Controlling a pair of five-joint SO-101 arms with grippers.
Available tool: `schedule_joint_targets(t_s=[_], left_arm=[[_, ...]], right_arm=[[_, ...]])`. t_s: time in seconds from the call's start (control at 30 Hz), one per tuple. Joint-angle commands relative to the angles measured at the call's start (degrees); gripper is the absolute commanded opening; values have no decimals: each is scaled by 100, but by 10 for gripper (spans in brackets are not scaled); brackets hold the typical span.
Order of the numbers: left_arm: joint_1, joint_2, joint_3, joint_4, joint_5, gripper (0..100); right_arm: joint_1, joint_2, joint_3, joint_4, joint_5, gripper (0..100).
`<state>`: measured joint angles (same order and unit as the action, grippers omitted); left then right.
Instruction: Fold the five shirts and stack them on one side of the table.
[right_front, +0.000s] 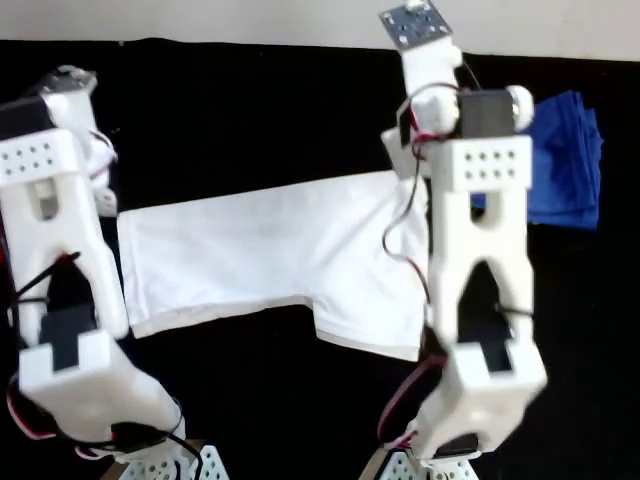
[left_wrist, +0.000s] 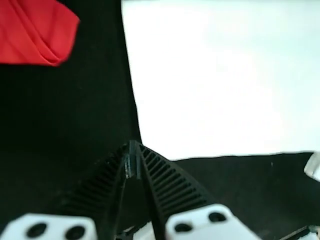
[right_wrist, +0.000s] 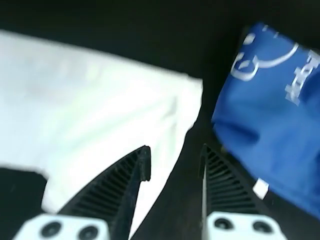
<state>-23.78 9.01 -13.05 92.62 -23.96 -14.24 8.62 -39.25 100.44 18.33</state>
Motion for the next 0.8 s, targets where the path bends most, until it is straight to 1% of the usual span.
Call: schedule_joint_targets(t_s=[0.0, 0.13, 0.23, 0.43, 0.53, 0.63, 0.7, 0.77], left_arm=[[171, -699, 1851, -1073, 26, 9], [198, -927, 3240, -2295, 26, 9], [171, -1007, 3855, -2919, 26, 9], [171, -1024, 4743, -3631, 26, 9], [145, -1033, 5095, -3947, 26, 9], [75, -1033, 5490, -4448, 53, 9], [66, -1042, 5631, -4633, 264, 9], [66, -1042, 5631, -4651, 527, 9]], right_arm=[[-365, -1314, 1367, 40, -53, 166], [-804, -1938, 2809, 40, -53, 166], [-1182, -2176, 3776, -136, -53, 166], [-1648, -2352, 5578, -1226, -26, 166], [-1938, -2387, 6396, -1622, 299, 166], [-2202, -2352, 7037, -2018, 651, 166], [-2255, -2334, 7380, -2352, 879, 173], [-2246, -2334, 7644, -2659, 967, 212]])
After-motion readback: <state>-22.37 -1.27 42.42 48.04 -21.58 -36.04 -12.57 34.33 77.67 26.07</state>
